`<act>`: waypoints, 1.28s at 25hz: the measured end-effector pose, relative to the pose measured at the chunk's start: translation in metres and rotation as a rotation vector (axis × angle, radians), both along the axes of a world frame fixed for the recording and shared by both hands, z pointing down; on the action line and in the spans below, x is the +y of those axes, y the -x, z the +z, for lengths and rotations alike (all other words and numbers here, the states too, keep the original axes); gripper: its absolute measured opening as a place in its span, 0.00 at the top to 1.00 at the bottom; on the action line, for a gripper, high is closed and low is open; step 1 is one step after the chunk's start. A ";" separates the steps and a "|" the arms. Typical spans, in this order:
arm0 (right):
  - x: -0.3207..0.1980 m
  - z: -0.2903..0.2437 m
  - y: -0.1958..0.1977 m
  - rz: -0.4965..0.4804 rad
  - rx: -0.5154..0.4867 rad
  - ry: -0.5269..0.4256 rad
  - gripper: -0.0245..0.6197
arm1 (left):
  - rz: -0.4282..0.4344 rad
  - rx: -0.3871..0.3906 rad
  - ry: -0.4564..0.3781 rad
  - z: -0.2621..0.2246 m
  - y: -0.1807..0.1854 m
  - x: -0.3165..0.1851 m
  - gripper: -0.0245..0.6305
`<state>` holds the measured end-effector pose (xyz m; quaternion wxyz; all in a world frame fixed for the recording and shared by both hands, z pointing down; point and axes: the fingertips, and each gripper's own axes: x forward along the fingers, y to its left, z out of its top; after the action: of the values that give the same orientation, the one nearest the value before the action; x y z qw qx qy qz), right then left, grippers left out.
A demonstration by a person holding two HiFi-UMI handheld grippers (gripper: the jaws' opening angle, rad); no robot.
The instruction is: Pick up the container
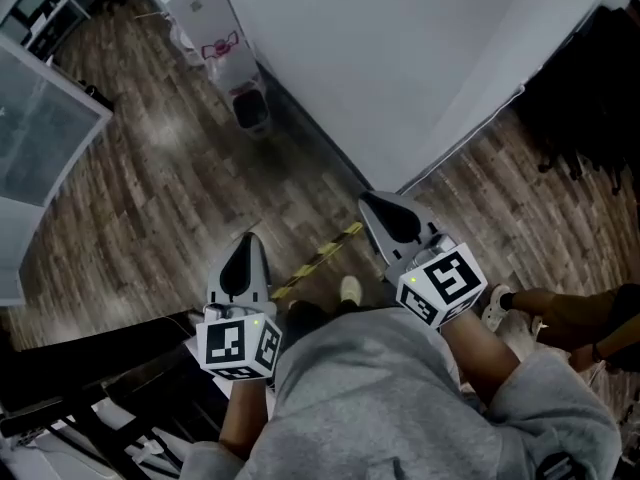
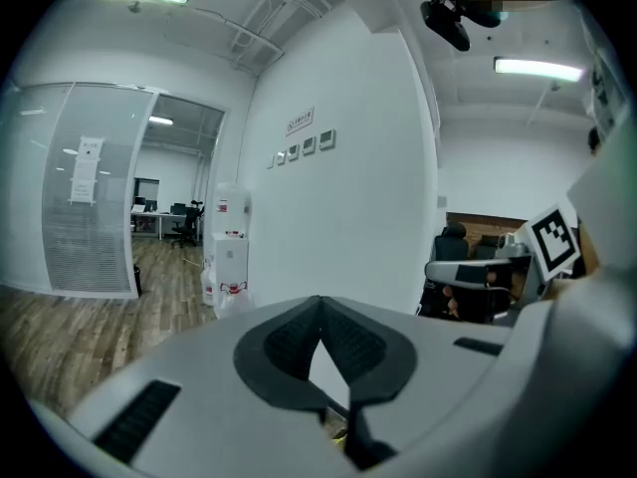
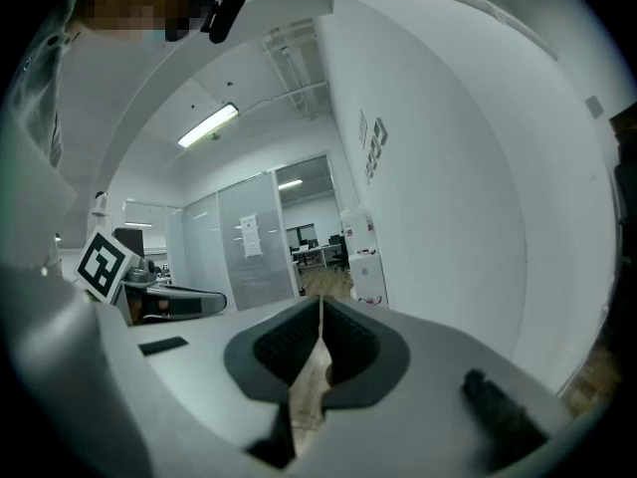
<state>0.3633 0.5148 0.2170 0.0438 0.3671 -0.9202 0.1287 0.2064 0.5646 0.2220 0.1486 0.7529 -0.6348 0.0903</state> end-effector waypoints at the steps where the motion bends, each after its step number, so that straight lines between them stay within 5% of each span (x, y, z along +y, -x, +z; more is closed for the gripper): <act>1: 0.000 0.001 0.002 -0.014 -0.003 0.000 0.91 | -0.007 0.002 0.004 0.001 0.001 0.001 0.94; 15: -0.018 0.003 0.027 -0.098 -0.054 0.001 0.91 | -0.042 0.024 0.018 0.007 0.014 -0.010 0.94; 32: -0.117 0.023 0.104 -0.150 0.044 0.003 0.91 | -0.029 0.063 0.051 0.031 0.077 -0.121 0.94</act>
<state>0.2597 0.3979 0.2404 0.0739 0.2997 -0.9438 0.1185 0.1294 0.4432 0.2534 0.1888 0.7422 -0.6380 0.0806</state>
